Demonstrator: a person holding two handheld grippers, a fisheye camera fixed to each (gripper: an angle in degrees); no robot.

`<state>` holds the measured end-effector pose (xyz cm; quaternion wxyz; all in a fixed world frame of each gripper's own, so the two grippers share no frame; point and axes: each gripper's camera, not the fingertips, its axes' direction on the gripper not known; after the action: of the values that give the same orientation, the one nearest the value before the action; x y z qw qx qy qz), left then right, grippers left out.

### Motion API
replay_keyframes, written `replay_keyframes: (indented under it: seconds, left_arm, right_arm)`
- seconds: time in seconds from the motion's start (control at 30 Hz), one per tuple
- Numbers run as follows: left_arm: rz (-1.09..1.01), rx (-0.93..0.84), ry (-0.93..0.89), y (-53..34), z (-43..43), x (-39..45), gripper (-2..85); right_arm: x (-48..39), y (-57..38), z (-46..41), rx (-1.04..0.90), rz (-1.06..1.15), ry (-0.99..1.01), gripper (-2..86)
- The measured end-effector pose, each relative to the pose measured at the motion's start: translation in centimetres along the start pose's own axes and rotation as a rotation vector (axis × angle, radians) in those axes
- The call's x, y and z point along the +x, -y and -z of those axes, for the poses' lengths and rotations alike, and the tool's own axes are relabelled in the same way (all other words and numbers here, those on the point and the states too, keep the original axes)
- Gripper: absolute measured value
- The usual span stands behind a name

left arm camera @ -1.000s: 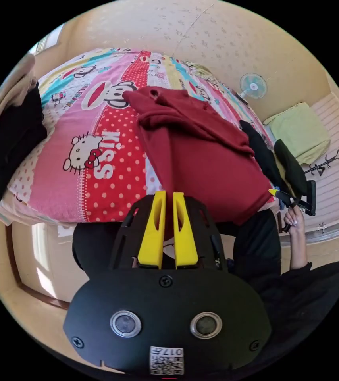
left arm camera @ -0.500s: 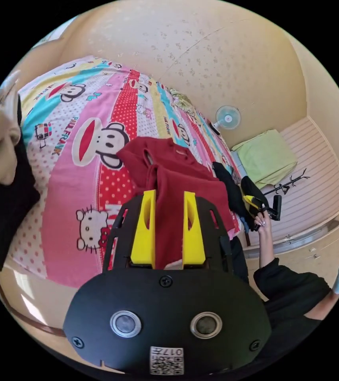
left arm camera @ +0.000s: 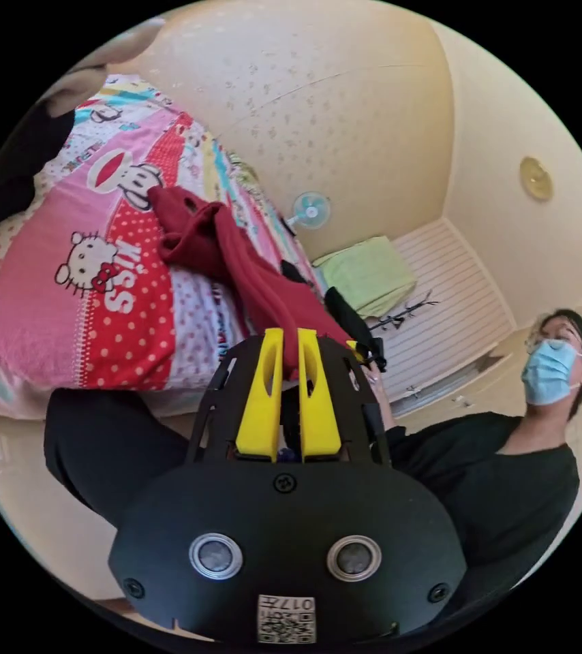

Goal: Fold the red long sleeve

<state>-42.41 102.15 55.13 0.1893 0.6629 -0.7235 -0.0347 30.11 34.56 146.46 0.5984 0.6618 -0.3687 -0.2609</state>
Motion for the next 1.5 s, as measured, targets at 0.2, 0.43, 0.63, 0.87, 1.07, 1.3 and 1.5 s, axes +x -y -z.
replay_keyframes:
  seconds: [0.2,0.43,0.63,0.87,1.07,1.3,1.5]
  left_arm:
    - [-0.181,-0.076,0.080,-4.6,7.0,11.6,4.1]
    - [-0.173,-0.086,0.011,-8.8,8.1,16.5,4.2]
    - [-0.147,0.065,0.079,1.0,6.0,10.5,4.2]
    - [0.029,0.082,0.378,19.7,-1.4,-3.8,15.2]
    - [0.145,0.044,0.515,11.9,-2.9,-8.6,17.5]
    - [0.464,-0.006,0.284,-3.5,-7.1,-17.2,20.7]
    - [0.435,0.141,0.267,-5.7,-9.5,-16.7,9.7]
  right_arm:
    - [-13.5,-4.2,11.1,0.013,0.168,0.007,2.1]
    - [-20.2,-7.0,16.5,0.050,0.238,0.063,1.9]
    - [-15.8,5.6,15.0,0.121,0.199,-0.033,2.6]
    - [-4.8,28.2,3.5,0.166,-0.050,-0.332,10.7]
    - [-6.7,23.8,-5.0,0.022,0.111,-0.519,10.3]
    - [2.4,12.0,-11.1,-0.104,0.092,-0.771,1.2]
    - [-5.4,10.7,-9.9,0.160,0.165,-0.903,0.5]
